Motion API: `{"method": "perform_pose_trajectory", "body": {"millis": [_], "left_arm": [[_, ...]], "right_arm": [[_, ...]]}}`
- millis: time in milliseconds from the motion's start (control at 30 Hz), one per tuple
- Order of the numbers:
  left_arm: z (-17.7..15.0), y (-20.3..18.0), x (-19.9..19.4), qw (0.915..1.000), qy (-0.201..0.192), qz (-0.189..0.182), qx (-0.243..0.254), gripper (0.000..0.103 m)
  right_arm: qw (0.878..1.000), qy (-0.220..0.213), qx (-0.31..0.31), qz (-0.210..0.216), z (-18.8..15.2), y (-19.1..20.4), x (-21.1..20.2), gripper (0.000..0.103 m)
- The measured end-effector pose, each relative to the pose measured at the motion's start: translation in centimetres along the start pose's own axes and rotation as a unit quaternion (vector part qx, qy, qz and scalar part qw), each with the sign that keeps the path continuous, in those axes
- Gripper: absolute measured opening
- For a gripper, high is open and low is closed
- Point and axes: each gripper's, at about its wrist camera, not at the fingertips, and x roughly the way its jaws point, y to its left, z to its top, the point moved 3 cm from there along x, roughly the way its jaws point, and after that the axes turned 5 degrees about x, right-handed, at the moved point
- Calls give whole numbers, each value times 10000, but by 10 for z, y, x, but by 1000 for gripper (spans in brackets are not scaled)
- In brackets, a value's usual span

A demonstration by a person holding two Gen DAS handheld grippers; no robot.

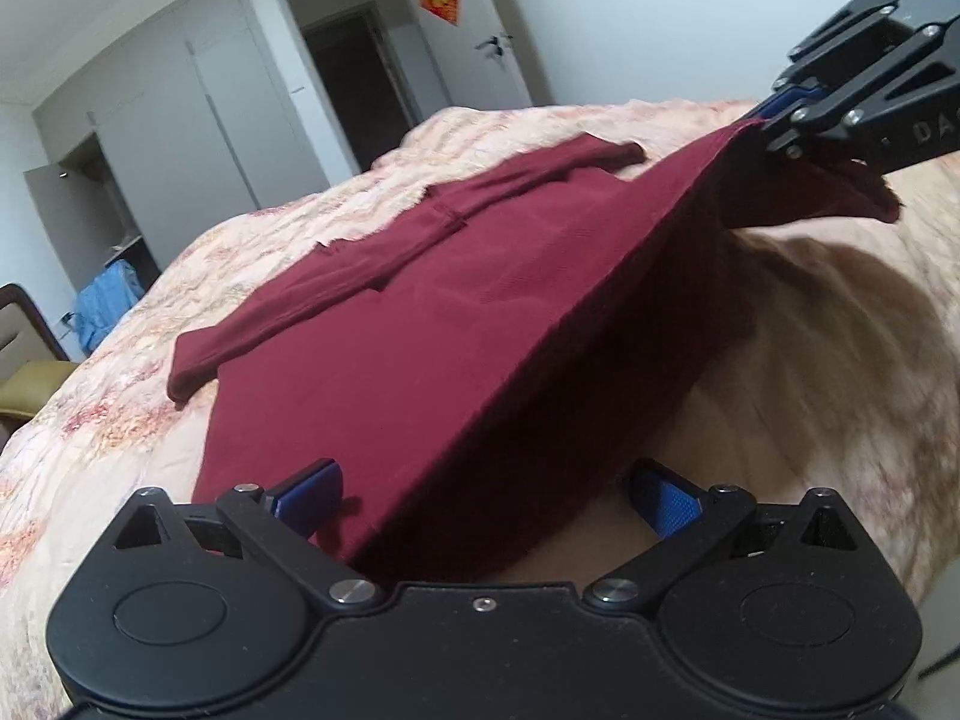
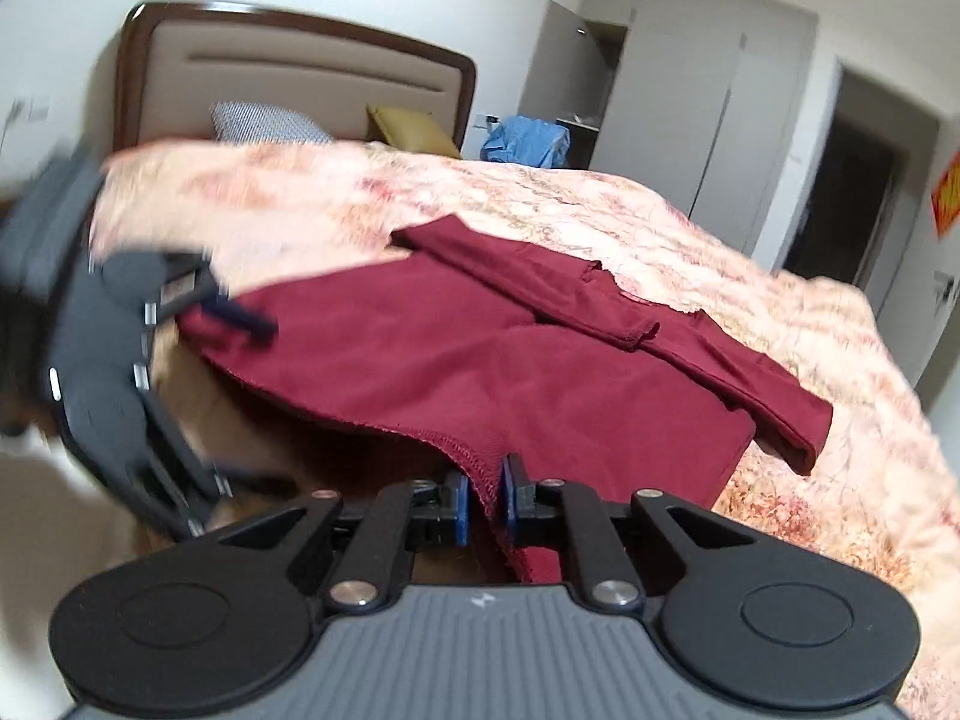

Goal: Fold small clothes
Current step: 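Grasp the hem with the left tool while the right tool holds the hem lifted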

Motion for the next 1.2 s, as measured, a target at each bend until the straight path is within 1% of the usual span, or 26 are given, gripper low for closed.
{"method": "perform_pose_trajectory", "body": {"millis": [67,233,367,433,500,567,600,633,667,733,800,867,933,1000,1033,1100,1133,1167,1200], "left_arm": [[2,6,1,9999,-42,131,-98,91],[-4,20,-4,9986,-125,510,30,79],[-20,21,-15,9944,-323,889,476,78],[-27,22,-20,9919,-392,1013,657,78],[-30,22,-23,9901,-443,1106,744,73],[-32,23,-27,9895,-499,1126,763,61],[-31,22,-29,9894,-519,1124,760,57],[-31,22,-30,9899,-535,1090,739,49],[-29,22,-31,9909,-545,1012,705,44],[-27,20,-32,9926,-517,850,691,44],[-26,15,-31,9934,-517,701,745,45],[-27,7,-30,9933,-516,582,855,53],[-27,-2,-28,9921,-519,610,961,56],[-25,-8,-24,9912,-485,716,998,56],[-24,-8,-20,9915,-452,764,955,57],[-20,-4,-16,9925,-382,860,779,57],[-18,1,-14,9930,-343,918,663,48],[-16,7,-12,9934,-289,972,543,33],[-15,13,-9,9939,-214,986,439,28]], "right_arm": [[10000,-12,-36,-25,3,-4,-4,12],[10000,45,-19,24,-1,-5,-9,12],[9999,77,60,51,-9,-3,-4,13],[9999,94,49,57,-18,0,-2,13],[9998,174,-58,-18,-29,7,1,13],[9994,244,-216,-120,-42,14,5,14],[9991,263,-282,-157,-49,18,6,15],[9990,278,-309,-182,-53,20,7,15],[9989,277,-309,-200,-57,22,8,15],[9989,234,-298,-261,-60,24,8,16],[9992,179,-234,-265,-60,24,6,15],[9997,113,-74,-213,-54,19,2,13],[9997,-5,175,-165,-44,10,-4,12],[9990,-84,432,-110,-33,-1,-10,11],[9985,-123,534,-84,-27,-6,-12,11],[9975,-208,677,-30,-19,-13,-17,11],[9974,-256,675,-34,-16,-15,-19,11],[9977,-292,609,-72,-15,-15,-21,11],[9981,-302,519,-123,-15,-14,-21,11]]}}
